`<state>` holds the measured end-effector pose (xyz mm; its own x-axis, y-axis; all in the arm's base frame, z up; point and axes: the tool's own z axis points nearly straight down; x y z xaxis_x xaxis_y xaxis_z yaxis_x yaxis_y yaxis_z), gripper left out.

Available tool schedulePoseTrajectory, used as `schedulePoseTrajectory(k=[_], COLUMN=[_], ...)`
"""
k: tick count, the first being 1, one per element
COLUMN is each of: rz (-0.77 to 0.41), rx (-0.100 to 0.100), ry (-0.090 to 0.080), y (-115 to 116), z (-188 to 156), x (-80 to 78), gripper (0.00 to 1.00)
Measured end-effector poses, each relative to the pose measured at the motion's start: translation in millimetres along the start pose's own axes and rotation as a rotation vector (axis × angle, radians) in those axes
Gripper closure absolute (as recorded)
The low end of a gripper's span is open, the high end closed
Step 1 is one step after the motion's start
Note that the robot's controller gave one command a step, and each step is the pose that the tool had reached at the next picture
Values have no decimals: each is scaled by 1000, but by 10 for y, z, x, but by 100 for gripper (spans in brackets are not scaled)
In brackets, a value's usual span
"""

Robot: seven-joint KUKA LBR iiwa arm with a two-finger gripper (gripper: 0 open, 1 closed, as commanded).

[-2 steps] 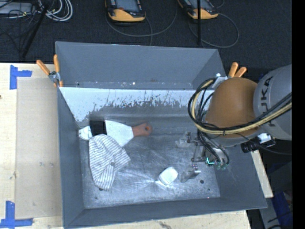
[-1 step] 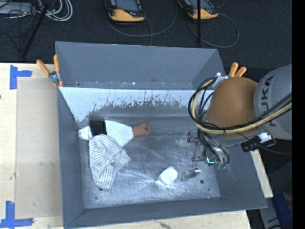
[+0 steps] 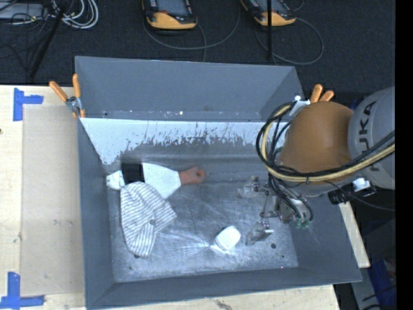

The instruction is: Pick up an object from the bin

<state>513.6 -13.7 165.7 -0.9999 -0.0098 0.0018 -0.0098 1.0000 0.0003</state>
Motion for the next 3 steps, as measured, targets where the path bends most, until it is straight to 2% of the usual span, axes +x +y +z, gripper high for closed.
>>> schedulePoseTrajectory(k=[1,2,3], rz=[-217,-218,-257], rx=[3,3,1], ry=[3,3,-5], y=[125,125,-45], z=[900,900,-627], x=[-45,-45,-283], gripper=[100,100,100])
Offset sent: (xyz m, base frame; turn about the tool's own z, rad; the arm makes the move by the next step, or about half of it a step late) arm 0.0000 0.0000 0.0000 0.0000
